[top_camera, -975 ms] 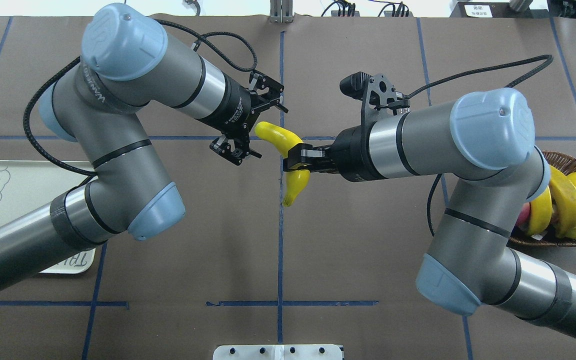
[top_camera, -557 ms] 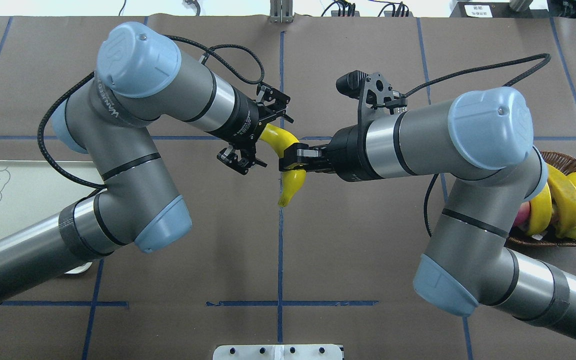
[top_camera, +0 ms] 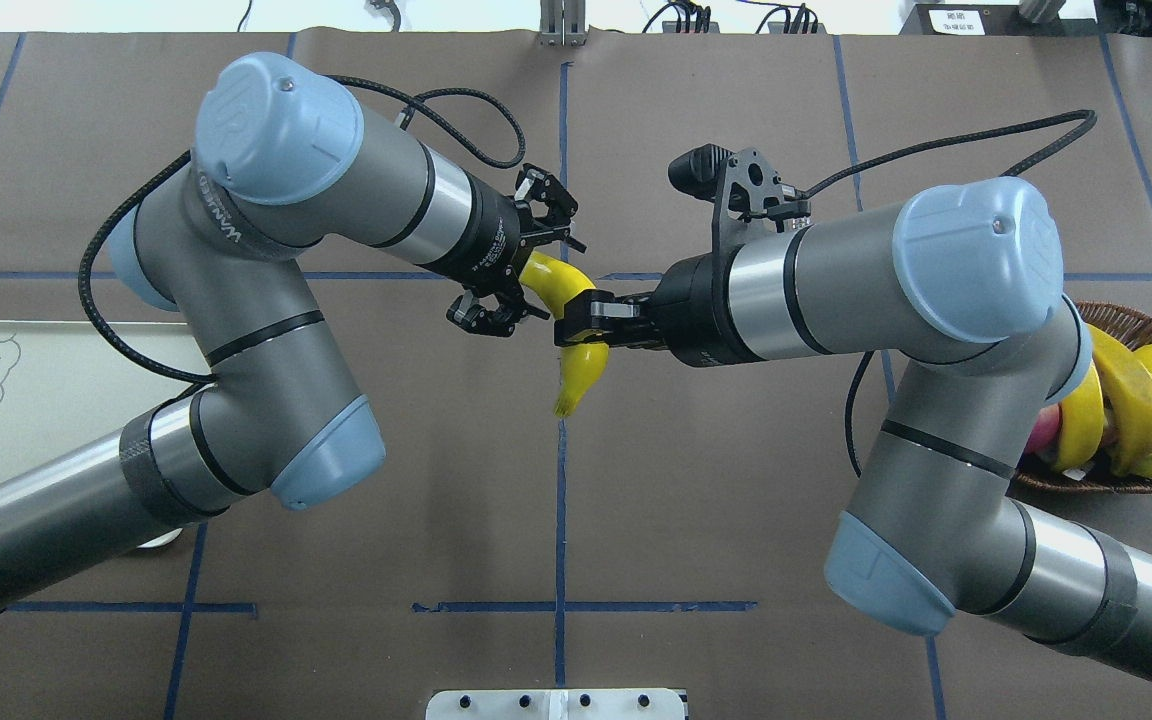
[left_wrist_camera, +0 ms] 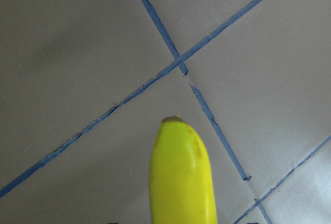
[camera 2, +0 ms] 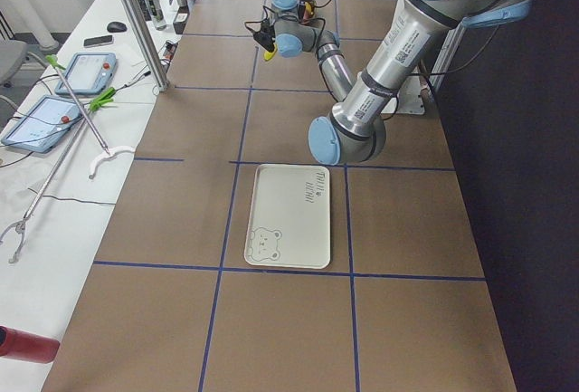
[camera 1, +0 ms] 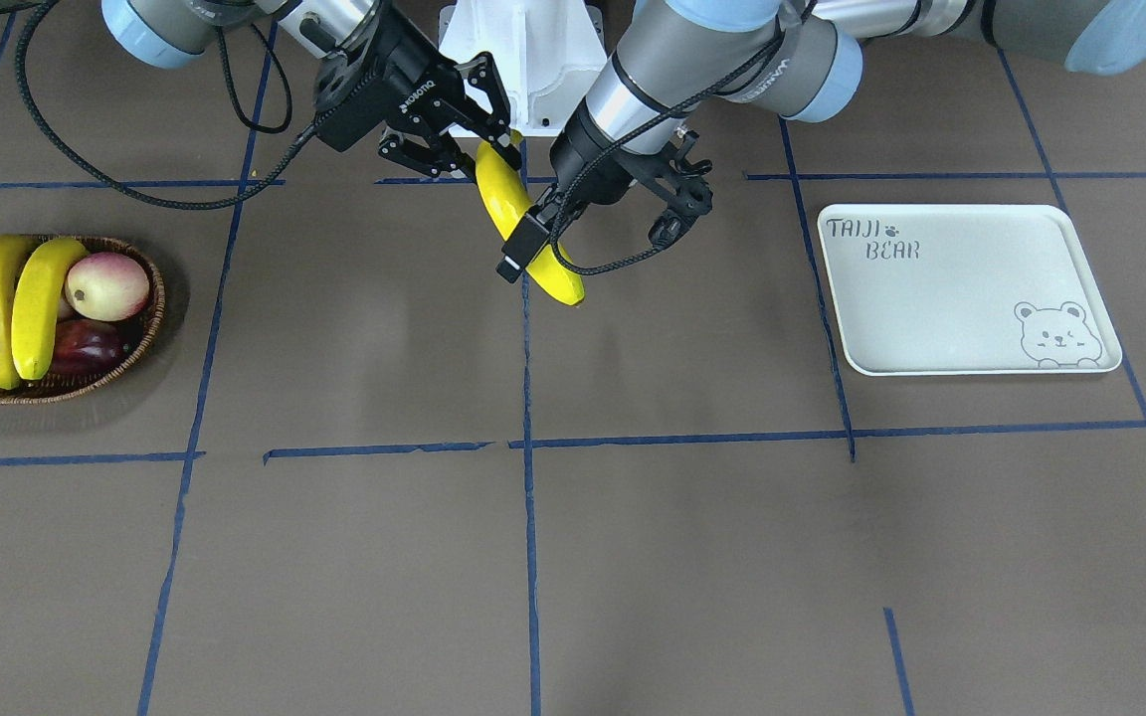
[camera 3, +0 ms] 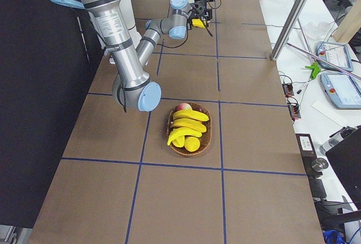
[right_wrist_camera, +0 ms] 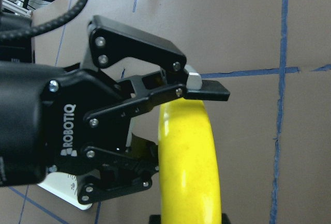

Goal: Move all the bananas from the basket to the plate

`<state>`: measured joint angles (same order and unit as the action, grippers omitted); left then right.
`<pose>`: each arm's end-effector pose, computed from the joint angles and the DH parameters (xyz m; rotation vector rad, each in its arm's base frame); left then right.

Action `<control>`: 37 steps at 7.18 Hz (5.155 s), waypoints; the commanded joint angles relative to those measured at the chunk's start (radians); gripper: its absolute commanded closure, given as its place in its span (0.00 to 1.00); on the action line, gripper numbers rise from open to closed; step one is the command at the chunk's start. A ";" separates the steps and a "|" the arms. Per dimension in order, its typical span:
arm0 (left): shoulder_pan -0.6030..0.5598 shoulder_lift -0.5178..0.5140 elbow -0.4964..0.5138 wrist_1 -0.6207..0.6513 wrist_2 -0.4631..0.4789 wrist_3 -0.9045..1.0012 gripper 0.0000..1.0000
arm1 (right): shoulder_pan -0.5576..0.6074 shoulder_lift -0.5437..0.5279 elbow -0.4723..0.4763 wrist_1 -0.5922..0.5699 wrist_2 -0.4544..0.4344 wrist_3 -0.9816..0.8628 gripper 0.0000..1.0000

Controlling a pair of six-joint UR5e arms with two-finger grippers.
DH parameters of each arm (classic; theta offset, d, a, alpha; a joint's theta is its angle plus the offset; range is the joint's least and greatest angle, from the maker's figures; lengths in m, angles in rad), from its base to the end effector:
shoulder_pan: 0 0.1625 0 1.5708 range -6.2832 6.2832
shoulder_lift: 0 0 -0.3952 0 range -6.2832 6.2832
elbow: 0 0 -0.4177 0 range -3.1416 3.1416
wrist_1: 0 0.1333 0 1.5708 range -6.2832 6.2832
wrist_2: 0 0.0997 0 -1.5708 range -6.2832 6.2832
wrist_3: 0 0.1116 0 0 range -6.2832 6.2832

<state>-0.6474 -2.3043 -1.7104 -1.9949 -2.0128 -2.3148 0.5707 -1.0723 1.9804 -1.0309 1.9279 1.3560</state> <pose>0.4724 -0.4645 0.0672 -0.4553 1.3018 -0.8900 -0.4219 -0.3829 0.0942 0.2770 -1.4293 0.0322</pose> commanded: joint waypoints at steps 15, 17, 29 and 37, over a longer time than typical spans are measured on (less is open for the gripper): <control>-0.305 0.817 -0.106 -0.047 -0.003 0.945 1.00 | 0.418 -0.377 0.101 -0.552 0.235 -0.800 0.00; -0.354 0.876 0.132 -0.377 -0.009 0.953 1.00 | 0.457 -0.409 0.098 -0.552 0.235 -0.867 0.00; -0.664 0.830 0.163 -0.400 -0.419 1.247 0.00 | 0.457 -0.791 0.083 -0.246 0.177 -0.913 0.04; -0.664 0.835 0.161 -0.403 -0.420 1.246 0.00 | 0.376 -0.887 -0.014 -0.098 0.059 -1.255 0.24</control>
<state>-1.3116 -1.4698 -1.5493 -2.3975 -2.4329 -1.0692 0.9934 -1.9691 1.9690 -1.1292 2.0293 0.1182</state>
